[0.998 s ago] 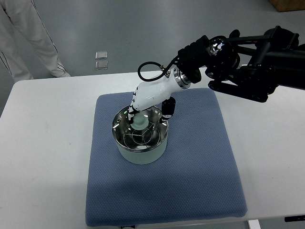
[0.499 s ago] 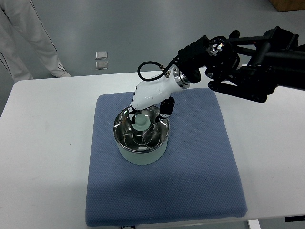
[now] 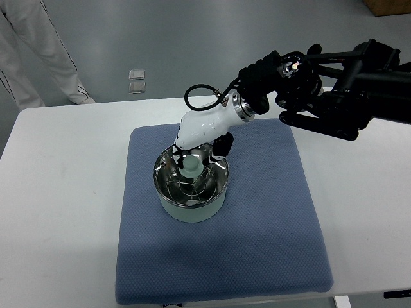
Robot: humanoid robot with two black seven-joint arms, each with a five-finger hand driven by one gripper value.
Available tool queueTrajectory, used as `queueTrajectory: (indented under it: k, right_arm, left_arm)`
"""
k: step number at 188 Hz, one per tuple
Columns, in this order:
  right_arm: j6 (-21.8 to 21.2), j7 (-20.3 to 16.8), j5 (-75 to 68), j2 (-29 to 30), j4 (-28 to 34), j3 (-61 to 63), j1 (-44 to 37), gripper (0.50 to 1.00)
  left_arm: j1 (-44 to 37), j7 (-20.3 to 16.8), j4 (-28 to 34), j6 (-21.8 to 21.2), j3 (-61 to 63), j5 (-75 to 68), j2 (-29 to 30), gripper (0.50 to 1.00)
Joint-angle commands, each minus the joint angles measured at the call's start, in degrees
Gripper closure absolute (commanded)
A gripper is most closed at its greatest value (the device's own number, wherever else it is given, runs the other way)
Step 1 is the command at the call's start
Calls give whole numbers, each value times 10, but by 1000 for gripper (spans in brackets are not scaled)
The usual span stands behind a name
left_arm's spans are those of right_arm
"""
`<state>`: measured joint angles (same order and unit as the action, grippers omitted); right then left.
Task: Open lid and place right of pot
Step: 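Close the right hand fingers on the green knob and tilt the lid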
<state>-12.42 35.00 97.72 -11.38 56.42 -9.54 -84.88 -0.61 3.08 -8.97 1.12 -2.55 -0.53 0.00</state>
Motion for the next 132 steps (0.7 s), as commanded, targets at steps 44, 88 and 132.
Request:
queueTrajectory:
  k: [44,88,132]
  right_arm:
    - [-2,0,1,0,-3,0,2,973]
    - [-8,0,1,0,-4,0,0,1000]
    - [-12,0,1,0,-3,0,-4,1000]
  left_arm:
    - [0,1,0,-1,0,0,0,500]
    - [0,0,0,0,0,0,0,500]
    - [0,0,0,0,0,0,0,500]
